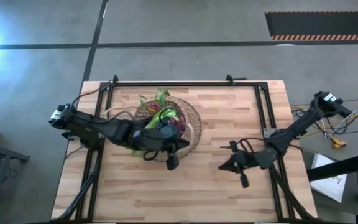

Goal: Build produce basket
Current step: Adjust the basket with fruits and vegetables

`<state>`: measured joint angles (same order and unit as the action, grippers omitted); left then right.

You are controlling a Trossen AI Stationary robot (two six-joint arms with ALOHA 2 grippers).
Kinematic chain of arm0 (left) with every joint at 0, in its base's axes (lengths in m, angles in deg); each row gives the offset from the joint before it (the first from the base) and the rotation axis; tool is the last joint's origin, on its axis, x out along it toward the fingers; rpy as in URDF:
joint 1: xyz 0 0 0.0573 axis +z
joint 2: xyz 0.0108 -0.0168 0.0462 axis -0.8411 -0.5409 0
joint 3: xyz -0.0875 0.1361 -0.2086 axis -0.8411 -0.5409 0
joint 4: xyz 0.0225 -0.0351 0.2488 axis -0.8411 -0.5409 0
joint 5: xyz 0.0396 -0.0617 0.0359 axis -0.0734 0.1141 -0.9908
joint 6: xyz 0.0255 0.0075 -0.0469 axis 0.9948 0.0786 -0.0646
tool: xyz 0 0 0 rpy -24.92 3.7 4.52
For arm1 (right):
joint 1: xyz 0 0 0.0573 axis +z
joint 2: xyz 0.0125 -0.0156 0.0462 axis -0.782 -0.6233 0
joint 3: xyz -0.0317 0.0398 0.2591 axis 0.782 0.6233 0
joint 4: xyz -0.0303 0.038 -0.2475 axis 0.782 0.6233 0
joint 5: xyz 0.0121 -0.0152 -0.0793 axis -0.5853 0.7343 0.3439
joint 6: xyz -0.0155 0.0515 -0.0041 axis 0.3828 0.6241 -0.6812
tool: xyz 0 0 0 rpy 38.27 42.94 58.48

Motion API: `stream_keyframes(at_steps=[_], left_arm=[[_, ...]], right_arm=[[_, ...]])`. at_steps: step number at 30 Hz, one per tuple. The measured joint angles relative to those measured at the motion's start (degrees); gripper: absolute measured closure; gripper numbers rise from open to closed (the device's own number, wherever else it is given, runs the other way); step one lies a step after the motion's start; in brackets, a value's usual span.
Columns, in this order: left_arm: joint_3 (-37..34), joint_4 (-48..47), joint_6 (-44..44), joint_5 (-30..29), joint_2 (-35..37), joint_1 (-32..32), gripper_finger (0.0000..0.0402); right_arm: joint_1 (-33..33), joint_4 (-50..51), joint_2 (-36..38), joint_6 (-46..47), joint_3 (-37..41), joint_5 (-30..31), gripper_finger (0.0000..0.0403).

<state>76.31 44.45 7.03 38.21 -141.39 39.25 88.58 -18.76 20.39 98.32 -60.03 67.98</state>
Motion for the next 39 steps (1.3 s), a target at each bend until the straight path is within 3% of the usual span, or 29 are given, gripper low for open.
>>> stream_keyframes(at_steps=[7, 11, 14, 17, 22, 29, 34, 39], left_arm=[[3.7, -5.0, 5.8, 0.7, 5.6, -4.2, 0.0402], [-0.6, -10.4, 3.5, -6.5, 11.3, -5.9, 0.0402], [-6.1, -11.2, 1.0, -12.6, 17.2, -6.8, 0.0402], [-13.5, -10.2, -2.3, -13.6, 23.4, -6.6, 0.0402], [-27.4, -2.2, -2.2, -13.6, 33.1, -4.0, 0.0402], [-42.3, 13.2, 6.1, -10.4, 43.6, 0.5, 0.0402], [-48.9, 20.9, 10.3, -7.3, 47.6, 2.1, 0.0402], [-53.2, 20.8, 10.1, -6.7, 50.4, 2.3, 0.0402]], right_arm=[[2.0, 17.6, 16.8, -0.9, 0.5, -9.0, 0.0394], [2.0, 18.5, 25.5, -5.2, 3.0, -13.5, 0.0394], [1.6, 18.5, 31.9, -5.7, 6.2, -12.2, 0.0394], [0.3, 17.5, 36.9, -5.8, 10.1, -11.2, 0.0394], [-4.1, 14.6, 43.1, -5.6, 15.9, -10.9, 0.0394], [-11.2, 9.7, 48.9, -7.5, 22.0, -11.5, 0.0394], [-16.1, 10.5, 54.0, -8.2, 23.3, -14.3, 0.0394], [-19.3, 11.3, 57.4, -11.0, 23.3, -16.0, 0.0394]])
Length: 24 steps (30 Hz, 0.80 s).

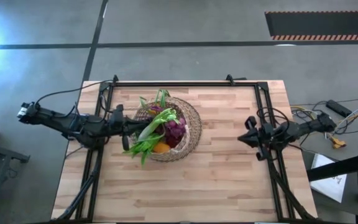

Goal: Build produce basket
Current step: Adjust the basket with fruits and vegetables, then return to Home Position

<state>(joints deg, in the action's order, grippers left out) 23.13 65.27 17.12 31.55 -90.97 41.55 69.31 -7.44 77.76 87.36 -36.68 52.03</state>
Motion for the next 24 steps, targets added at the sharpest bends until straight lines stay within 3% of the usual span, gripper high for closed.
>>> stream_keyframes(at_steps=[6, 11, 18, 24], left_arm=[[-6.0, 0.6, -6.3, -0.8, 5.8, 3.3, 0.0402], [-10.9, 4.6, -6.8, 6.7, 10.4, 8.8, 0.0402], [-16.4, 7.6, 4.1, 15.7, 14.7, 11.4, 0.0402], [-21.5, 10.1, 10.9, 20.7, 25.4, 11.4, 0.0402]], right_arm=[[-1.8, 0.0, 0.2, -3.4, 0.0, 0.0, 0.0394], [-3.8, -0.1, -0.1, -3.9, 0.0, 0.5, 0.0394], [-5.6, -0.1, -0.1, -2.9, 0.0, 0.4, 0.0394], [-5.6, 0.0, -0.2, -0.1, 0.0, 0.3, 0.0394]])
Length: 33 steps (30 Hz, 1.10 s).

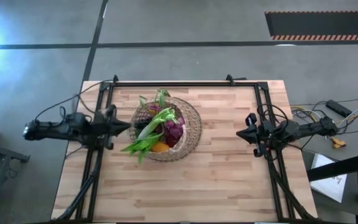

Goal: Build produce basket
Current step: Return to Home Position

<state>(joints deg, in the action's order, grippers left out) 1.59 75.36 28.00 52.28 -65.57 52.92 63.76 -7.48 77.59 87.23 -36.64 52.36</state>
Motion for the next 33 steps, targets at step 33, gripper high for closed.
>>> stream_keyframes(at_steps=[33], left_arm=[[-15.7, 1.8, -6.5, 10.0, 11.3, 0.0, 0.0402]], right_arm=[[0.0, 10.5, 0.5, 1.0, 0.0, -4.9, 0.0394]])
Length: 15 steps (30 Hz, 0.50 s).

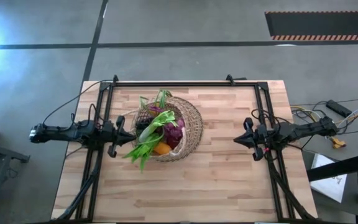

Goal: Build produce basket
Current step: Return to Home Position

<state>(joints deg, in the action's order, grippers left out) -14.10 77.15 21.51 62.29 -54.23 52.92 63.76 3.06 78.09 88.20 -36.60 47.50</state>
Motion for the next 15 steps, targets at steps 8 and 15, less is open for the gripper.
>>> stream_keyframes(at_steps=[8, 15], left_arm=[[0.0, 0.0, 0.3, 0.0, -0.1, 0.0, 0.0402], [0.0, 0.0, 0.3, 0.0, 0.0, 0.0, 0.0402]], right_arm=[[0.0, -0.7, -0.1, -15.2, -0.5, 15.4, 0.0394], [0.0, -0.3, -0.1, -18.8, -1.4, 18.0, 0.0394]])
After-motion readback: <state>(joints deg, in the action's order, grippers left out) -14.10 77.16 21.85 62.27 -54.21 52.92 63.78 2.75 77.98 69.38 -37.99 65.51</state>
